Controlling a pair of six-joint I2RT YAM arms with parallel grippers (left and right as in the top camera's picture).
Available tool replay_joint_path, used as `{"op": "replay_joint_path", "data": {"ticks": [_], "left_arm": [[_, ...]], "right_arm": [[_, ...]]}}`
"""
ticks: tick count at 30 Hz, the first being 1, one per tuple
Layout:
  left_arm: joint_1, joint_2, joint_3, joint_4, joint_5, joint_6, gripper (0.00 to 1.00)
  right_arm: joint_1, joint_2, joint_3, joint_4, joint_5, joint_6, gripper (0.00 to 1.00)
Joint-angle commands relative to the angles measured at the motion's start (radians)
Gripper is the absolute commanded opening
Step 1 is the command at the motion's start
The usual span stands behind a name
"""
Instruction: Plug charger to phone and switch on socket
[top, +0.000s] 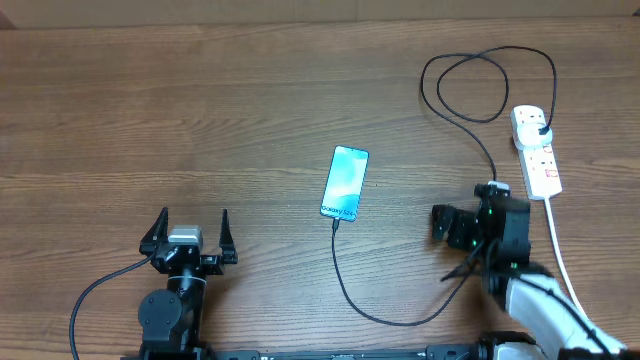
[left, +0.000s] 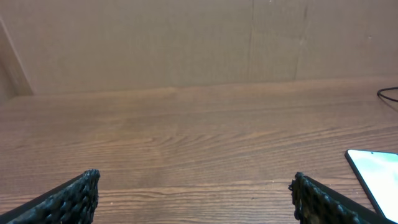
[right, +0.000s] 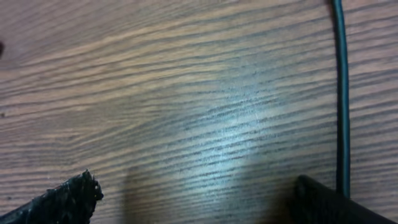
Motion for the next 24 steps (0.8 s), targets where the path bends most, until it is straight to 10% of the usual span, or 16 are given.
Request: {"op": "replay_joint_path", "data": {"ticks": [1, 24], "left_arm": [[0.000, -0.009, -0.003, 0.000, 0.005, 0.016, 0.99], [0.000, -0.009, -0.003, 0.000, 0.005, 0.016, 1.00]], "right_arm": [[0.003, -0.040, -0.087, 0.066, -0.025, 0.004, 1.00], [0.005, -0.460, -0.235, -0.033, -0.059, 0.029, 1.00]]}}
